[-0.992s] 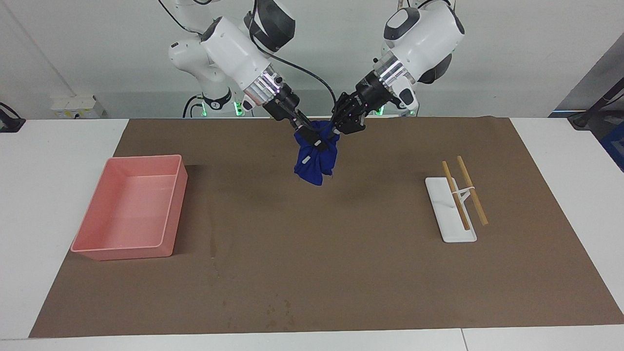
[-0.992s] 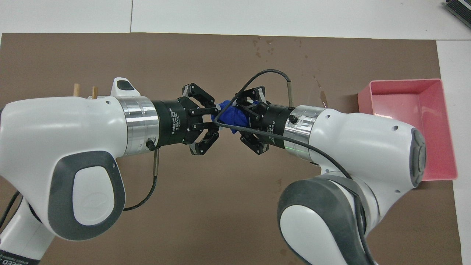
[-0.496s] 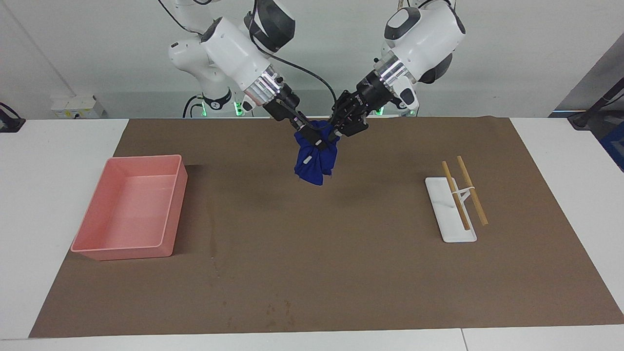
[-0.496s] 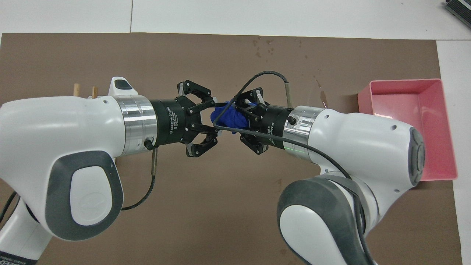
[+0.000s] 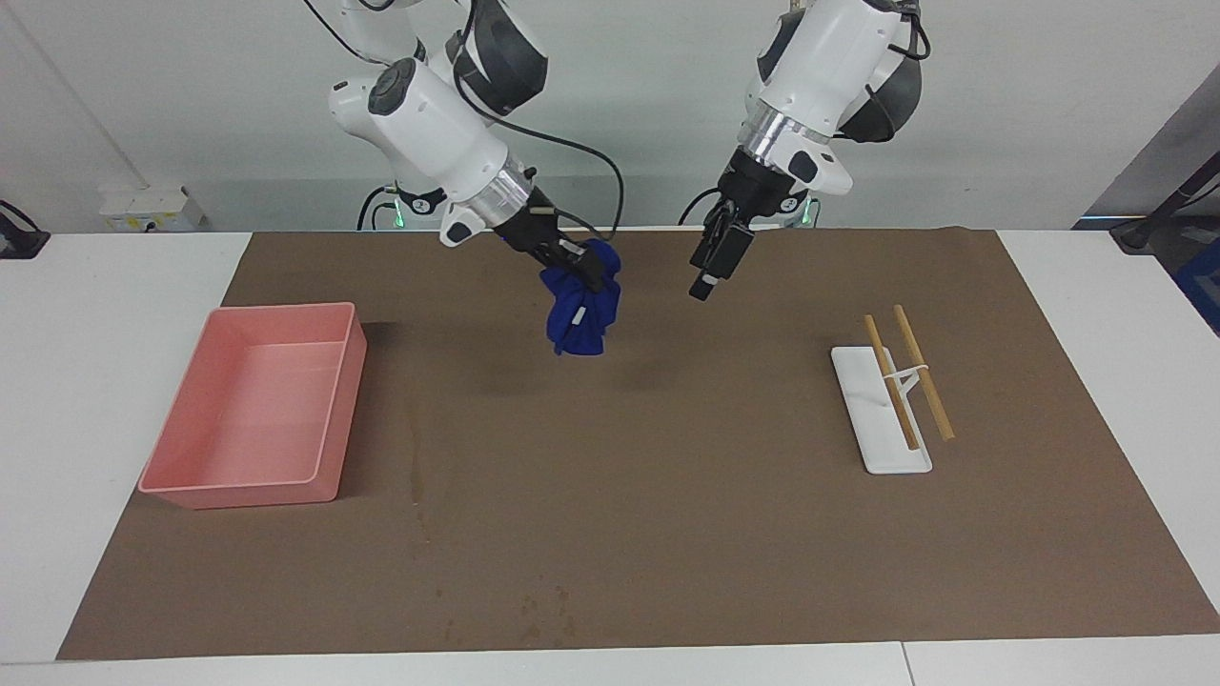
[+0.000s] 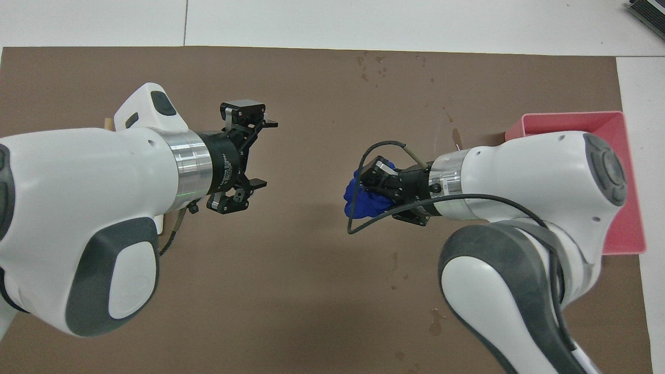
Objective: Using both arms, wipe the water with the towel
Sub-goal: 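Open the left gripper and pull the towel away with the right gripper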
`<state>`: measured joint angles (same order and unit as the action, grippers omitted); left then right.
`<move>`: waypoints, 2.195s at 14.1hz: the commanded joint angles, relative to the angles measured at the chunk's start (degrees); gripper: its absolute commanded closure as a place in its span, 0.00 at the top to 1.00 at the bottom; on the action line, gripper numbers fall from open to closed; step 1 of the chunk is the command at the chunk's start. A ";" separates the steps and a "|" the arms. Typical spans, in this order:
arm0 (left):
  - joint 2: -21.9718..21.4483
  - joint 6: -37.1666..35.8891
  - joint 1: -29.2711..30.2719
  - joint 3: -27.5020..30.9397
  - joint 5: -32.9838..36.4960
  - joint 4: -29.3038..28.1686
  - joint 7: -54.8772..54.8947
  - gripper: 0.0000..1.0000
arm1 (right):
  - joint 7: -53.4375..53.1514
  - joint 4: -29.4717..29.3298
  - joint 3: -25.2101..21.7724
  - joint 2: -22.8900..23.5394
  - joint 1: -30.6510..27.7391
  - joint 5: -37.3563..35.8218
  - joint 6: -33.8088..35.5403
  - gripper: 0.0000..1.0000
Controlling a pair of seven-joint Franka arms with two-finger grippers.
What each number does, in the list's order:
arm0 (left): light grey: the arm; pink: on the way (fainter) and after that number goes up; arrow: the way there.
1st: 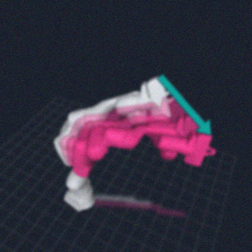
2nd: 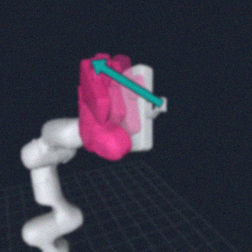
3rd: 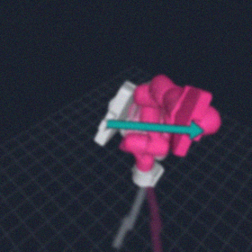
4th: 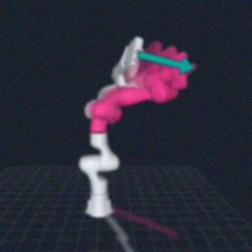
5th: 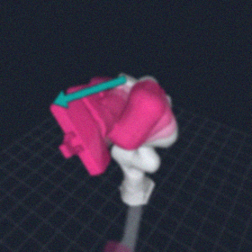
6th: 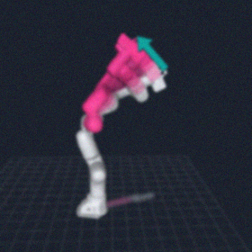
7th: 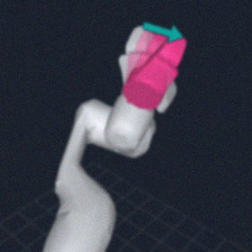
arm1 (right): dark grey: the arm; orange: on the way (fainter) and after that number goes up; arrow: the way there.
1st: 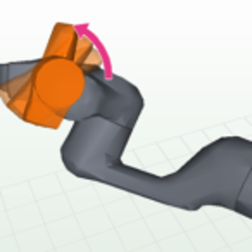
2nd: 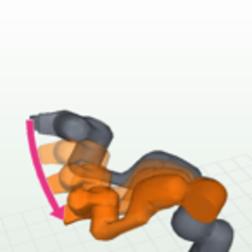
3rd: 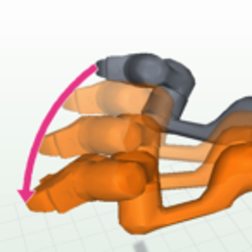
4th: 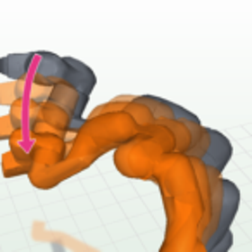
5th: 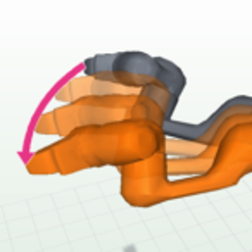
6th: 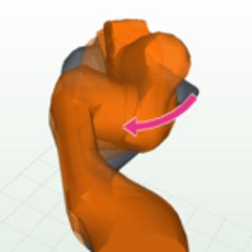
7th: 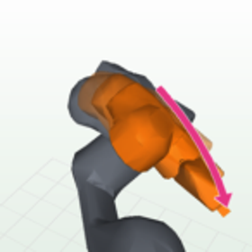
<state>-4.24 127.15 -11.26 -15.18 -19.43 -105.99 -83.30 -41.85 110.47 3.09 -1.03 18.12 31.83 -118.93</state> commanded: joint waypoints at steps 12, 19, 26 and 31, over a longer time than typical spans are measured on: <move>-0.33 -27.56 14.59 0.15 15.02 5.43 65.07 1.00 | 64.59 7.04 0.60 7.60 -12.40 -33.06 -10.32 0.00; 2.56 -34.68 5.04 14.55 20.66 11.05 84.07 1.00 | 74.10 6.78 0.52 14.04 -16.02 -40.58 -20.88 0.00; 2.04 -34.78 9.42 12.02 20.04 9.31 87.00 1.00 | 73.93 2.13 0.52 20.70 -15.66 -46.24 -29.41 0.00; 1.86 -36.35 8.63 12.02 19.78 11.23 86.47 1.00 | 73.84 -3.05 0.60 27.57 -15.66 -46.07 -32.85 0.00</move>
<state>-2.25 93.29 -2.91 -2.55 -0.19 -96.84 2.75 31.43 111.46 3.33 22.97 2.83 -12.99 -151.20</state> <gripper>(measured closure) 0.000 0.731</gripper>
